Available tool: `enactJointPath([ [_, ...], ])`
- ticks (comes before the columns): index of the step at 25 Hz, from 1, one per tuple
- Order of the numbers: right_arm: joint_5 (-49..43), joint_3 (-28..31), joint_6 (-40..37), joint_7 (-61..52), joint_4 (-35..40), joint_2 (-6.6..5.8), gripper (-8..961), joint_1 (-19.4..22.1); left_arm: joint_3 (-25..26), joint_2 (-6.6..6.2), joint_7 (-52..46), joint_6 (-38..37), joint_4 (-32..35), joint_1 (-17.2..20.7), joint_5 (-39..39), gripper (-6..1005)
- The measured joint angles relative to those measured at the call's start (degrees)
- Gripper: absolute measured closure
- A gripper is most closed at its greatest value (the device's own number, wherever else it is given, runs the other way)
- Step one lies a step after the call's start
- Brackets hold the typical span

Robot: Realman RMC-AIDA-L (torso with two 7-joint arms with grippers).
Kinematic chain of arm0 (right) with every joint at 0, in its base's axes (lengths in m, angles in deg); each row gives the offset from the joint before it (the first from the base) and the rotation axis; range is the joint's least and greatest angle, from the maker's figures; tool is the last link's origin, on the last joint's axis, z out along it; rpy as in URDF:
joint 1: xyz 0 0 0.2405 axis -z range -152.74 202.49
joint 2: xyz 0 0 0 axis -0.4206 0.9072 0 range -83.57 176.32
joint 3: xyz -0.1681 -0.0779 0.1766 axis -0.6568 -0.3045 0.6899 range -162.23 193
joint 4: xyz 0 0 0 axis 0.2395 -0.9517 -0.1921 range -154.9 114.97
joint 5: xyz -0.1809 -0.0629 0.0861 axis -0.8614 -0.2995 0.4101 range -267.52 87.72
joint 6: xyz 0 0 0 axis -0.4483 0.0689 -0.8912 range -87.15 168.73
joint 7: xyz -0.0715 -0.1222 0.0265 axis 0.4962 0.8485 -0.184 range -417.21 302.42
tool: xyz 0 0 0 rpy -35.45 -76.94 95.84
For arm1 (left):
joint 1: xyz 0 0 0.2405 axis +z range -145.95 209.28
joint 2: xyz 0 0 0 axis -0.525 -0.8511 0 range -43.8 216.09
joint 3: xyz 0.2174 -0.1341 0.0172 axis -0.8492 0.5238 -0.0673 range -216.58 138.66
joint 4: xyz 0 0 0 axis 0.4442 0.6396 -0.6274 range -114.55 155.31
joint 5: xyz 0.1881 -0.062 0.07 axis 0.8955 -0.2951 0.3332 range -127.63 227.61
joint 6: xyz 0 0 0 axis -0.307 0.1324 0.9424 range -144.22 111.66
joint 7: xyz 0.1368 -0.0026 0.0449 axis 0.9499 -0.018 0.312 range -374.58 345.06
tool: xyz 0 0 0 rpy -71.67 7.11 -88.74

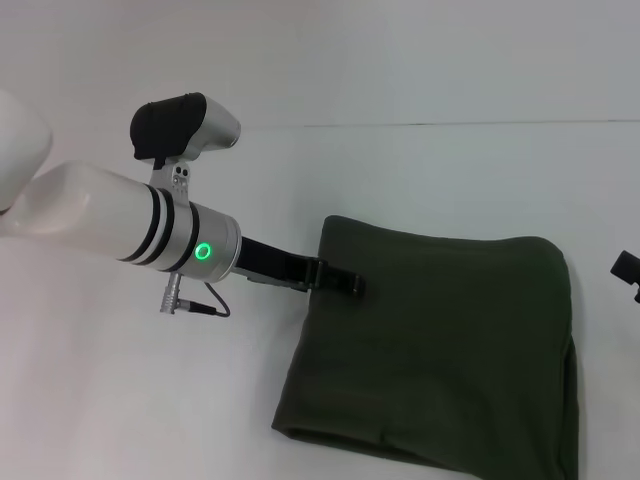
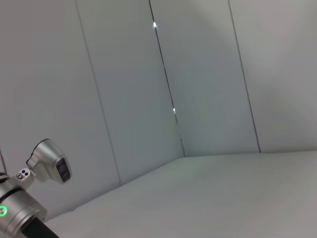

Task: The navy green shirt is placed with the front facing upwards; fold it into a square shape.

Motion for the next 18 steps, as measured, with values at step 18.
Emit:
enactJointPath([
  [18, -0.33, -0.41, 1.46, 0.00, -0.02, 0.23, 130, -0.60, -2.06, 0.01, 0.13, -0.52, -2.61, -1.59, -0.11, 112],
])
